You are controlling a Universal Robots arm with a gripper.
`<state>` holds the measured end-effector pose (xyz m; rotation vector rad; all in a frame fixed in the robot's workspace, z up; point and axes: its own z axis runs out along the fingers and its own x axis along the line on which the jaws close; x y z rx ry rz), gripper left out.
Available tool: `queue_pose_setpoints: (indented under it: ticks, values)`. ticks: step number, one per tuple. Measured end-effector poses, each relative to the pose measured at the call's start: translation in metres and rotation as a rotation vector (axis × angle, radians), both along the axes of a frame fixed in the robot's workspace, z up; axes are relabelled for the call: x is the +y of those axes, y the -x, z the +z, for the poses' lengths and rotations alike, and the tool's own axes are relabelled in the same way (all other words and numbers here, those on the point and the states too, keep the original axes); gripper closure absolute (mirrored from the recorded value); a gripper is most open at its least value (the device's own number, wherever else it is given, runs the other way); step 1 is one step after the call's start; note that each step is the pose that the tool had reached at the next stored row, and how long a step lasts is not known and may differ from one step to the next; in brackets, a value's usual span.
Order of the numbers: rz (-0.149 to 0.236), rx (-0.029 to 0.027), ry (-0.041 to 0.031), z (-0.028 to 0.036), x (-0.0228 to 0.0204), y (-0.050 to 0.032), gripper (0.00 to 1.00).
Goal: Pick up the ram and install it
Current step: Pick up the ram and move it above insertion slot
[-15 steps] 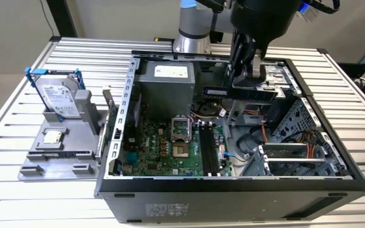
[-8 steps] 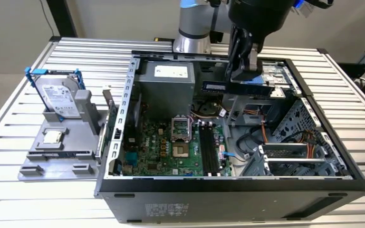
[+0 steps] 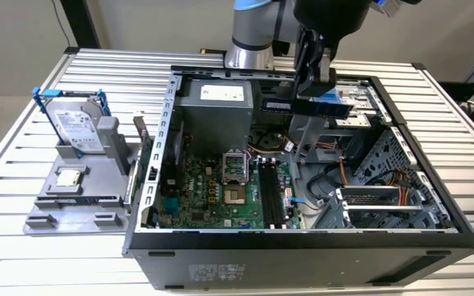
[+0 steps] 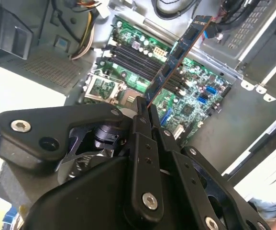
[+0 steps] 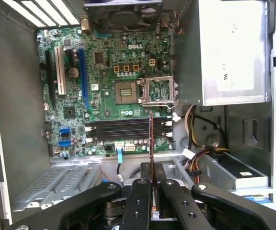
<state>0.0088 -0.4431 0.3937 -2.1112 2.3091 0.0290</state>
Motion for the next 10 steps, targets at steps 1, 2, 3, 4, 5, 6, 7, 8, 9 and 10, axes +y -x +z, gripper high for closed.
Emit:
queue_pose_setpoints:
  ticks: [1, 2, 3, 4, 5, 6, 7, 8, 9, 10]
  values:
    - [0.000, 0.0000, 0.0001, 0.0000, 0.0020, 0.0000, 1.00]
    - [0.000, 0.0000, 0.0000, 0.0000, 0.0041, 0.0000, 1.00]
    - [0.000, 0.0000, 0.0000, 0.0000, 0.0061, 0.0000, 1.00]
    - [0.000, 0.0000, 0.0001, 0.0001, 0.0081, 0.0000, 1.00]
    - [0.000, 0.0000, 0.0001, 0.0000, 0.0101, 0.0000, 1.00]
    - [0.000, 0.0000, 0.0000, 0.0000, 0.0120, 0.0000, 1.00]
    - [0.000, 0.0000, 0.0000, 0.0000, 0.0138, 0.0000, 1.00]
    - [0.000, 0.0000, 0.0002, 0.0000, 0.0147, 0.0000, 1.00]
    - [0.000, 0.0000, 0.0001, 0.0000, 0.0148, -0.0001, 1.00]
    - [0.000, 0.0000, 0.0000, 0.0000, 0.0148, 0.0000, 1.00]
